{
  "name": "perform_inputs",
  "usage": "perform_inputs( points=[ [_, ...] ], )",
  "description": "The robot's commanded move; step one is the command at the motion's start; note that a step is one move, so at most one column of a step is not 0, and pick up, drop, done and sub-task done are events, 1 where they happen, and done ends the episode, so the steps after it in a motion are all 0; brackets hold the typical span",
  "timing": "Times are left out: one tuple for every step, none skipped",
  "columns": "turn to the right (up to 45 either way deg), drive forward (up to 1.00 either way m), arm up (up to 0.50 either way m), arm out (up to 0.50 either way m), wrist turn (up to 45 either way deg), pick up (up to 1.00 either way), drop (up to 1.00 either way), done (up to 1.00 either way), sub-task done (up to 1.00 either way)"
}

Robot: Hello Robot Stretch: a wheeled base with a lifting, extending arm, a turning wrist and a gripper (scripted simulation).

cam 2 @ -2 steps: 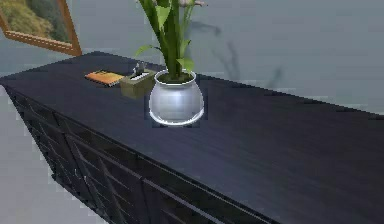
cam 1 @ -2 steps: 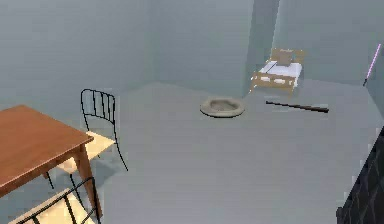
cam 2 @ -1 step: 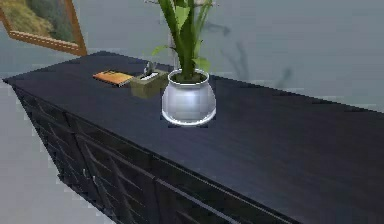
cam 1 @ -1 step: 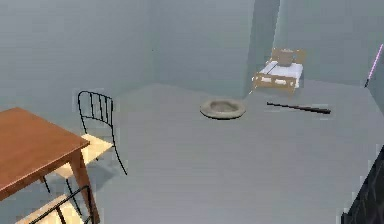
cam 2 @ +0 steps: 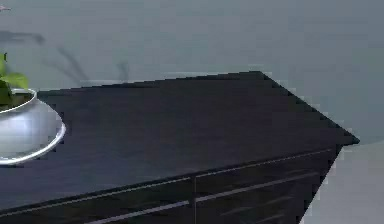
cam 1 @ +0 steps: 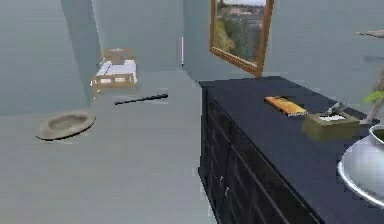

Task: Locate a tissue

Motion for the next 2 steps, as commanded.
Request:
perform_inputs(
  points=[
    [36.0, 0.0, 0.0, 0.0, 0.0, 0.0, 0.0, 0.0, 0.0],
    [0.0, 0.0, 0.0, 0.0, 0.0, 0.0, 0.0, 1.0, 0.0]
  ],
)
